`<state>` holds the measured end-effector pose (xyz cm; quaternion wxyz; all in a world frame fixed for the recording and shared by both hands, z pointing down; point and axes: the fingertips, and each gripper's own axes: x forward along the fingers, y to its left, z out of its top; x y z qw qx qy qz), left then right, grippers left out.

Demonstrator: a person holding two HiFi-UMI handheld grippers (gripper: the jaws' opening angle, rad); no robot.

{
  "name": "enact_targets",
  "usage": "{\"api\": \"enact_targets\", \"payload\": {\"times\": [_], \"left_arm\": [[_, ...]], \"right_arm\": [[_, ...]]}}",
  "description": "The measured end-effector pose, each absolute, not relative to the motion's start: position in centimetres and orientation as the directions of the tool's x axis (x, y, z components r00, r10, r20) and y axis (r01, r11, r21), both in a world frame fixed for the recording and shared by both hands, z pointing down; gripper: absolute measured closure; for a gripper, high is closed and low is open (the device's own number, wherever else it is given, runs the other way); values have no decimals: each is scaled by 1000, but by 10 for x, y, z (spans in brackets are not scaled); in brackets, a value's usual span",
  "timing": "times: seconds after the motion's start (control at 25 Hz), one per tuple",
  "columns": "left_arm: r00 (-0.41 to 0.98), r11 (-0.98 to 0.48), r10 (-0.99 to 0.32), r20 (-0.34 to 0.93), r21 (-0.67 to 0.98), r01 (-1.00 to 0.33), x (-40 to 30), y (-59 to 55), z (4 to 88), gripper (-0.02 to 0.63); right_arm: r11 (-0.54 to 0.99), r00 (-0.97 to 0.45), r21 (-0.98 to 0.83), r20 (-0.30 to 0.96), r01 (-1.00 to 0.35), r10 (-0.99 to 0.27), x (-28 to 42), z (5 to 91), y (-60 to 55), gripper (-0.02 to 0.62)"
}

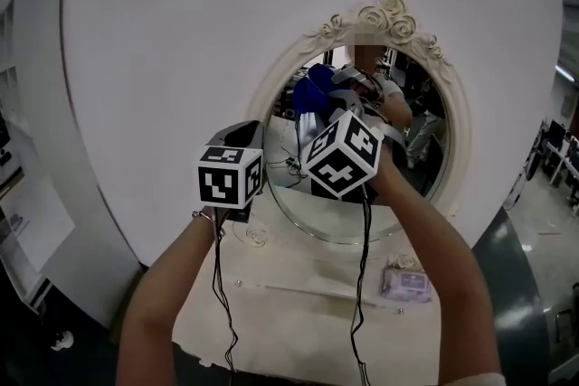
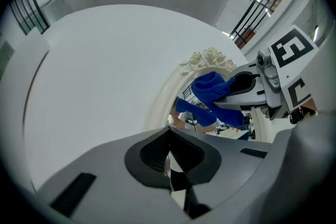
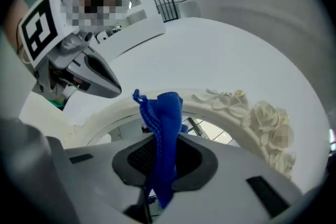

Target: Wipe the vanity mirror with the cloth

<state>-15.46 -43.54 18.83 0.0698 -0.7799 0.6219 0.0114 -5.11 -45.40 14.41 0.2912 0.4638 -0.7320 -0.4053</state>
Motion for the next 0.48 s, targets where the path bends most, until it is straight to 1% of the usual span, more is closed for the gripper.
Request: {"api": "enact_targets", "payload": {"times": [0.12, 0.2, 0.36, 0.48], "left_arm": [[237, -226, -965, -116, -98, -969, -157, -442, 161, 601], [244, -232, -962, -124, -105, -967, -158, -445, 149, 603], [220, -206, -969, -114, -127, -970, -163, -451, 148, 601], [212, -201, -971, -108, -97, -975, -167, -458, 154, 601]], "right_arm": [[159, -320, 908, 29, -387, -947, -53, 127, -470, 529], [123, -276, 919, 16, -374, -961, -53, 118, -479, 529], [103, -231, 926, 18, -362, -973, -60, 118, -493, 529], [106, -229, 925, 22, -365, -973, -65, 123, -499, 529]]}}
